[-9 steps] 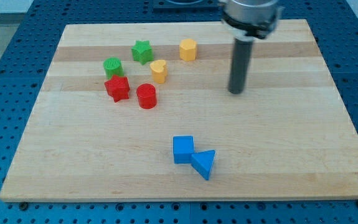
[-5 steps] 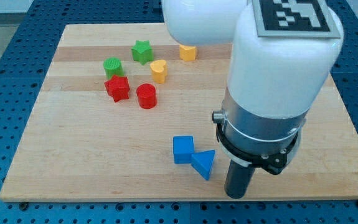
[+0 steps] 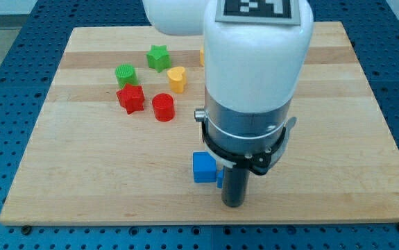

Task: Push the green circle down a bit

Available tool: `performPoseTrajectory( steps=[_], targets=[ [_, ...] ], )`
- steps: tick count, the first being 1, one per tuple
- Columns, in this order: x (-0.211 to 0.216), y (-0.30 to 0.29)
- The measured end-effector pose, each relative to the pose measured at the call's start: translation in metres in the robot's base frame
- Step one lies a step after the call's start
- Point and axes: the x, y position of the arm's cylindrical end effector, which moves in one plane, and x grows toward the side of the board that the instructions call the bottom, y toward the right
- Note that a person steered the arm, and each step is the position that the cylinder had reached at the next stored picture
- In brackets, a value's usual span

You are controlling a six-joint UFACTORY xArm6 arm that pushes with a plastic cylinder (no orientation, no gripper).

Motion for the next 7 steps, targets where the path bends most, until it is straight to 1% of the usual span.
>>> performPoseTrajectory(
  steps=[2, 7],
  targets=[
    [-0.028, 0.002],
    [-0.115, 0.005]
  ],
)
